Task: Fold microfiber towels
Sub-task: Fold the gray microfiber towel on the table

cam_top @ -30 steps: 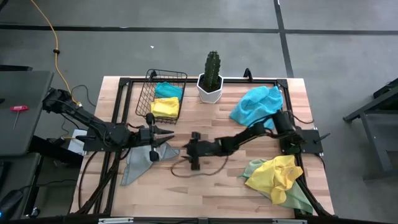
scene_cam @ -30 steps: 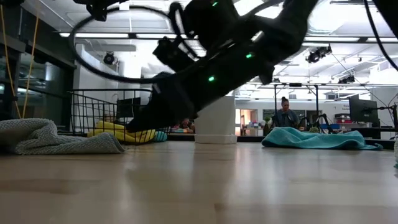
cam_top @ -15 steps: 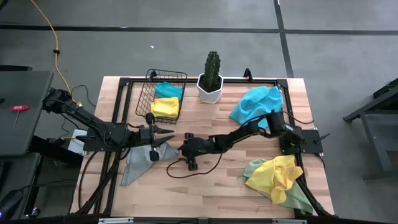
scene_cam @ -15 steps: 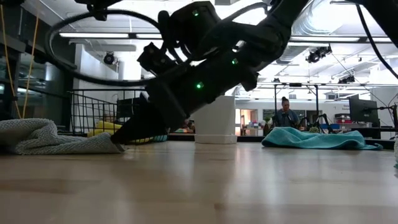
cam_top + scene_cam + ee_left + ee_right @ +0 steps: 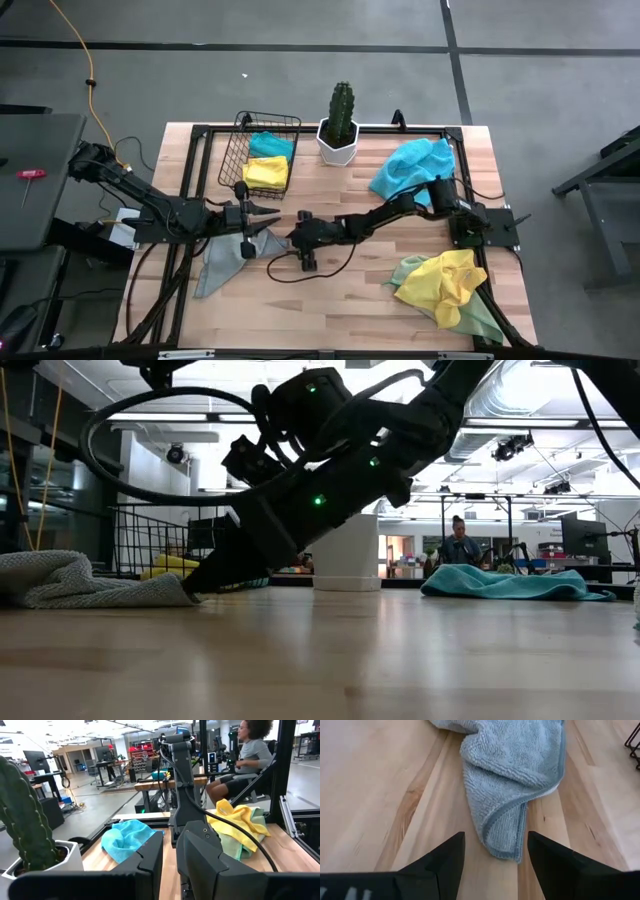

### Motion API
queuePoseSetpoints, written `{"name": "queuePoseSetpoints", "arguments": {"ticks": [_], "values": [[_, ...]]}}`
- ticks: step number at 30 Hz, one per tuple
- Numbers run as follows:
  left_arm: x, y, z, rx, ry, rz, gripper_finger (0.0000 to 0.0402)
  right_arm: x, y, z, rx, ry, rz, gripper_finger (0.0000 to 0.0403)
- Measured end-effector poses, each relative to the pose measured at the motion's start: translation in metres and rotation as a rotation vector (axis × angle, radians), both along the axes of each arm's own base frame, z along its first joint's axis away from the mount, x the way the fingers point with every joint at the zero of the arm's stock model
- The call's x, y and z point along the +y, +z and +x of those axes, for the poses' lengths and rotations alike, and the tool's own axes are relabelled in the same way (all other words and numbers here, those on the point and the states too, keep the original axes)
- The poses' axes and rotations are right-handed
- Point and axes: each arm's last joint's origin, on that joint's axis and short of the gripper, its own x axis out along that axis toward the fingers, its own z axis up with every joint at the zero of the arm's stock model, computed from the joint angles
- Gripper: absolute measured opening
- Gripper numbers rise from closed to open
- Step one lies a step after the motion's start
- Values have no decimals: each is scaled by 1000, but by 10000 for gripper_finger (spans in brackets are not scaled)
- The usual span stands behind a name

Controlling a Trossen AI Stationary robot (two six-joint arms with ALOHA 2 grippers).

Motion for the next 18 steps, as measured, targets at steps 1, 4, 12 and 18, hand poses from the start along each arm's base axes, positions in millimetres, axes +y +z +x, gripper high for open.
{"name": "queuePoseSetpoints", "arguments": {"ticks": [1, 4, 12, 18], "values": [[0, 0, 0, 0, 0, 0, 70, 0, 0, 0, 1, 0, 0, 209], [0, 0, 0, 0, 0, 0, 70, 0, -6, 1, -5, -11, 19, 209], [0, 0, 0, -1, 4, 7, 72, 1, -17, 9, 9, -9, 39, 207], [0, 0, 0, 3, 4, 9, 72, 6, -9, 13, 80, -11, -50, 123]]}}
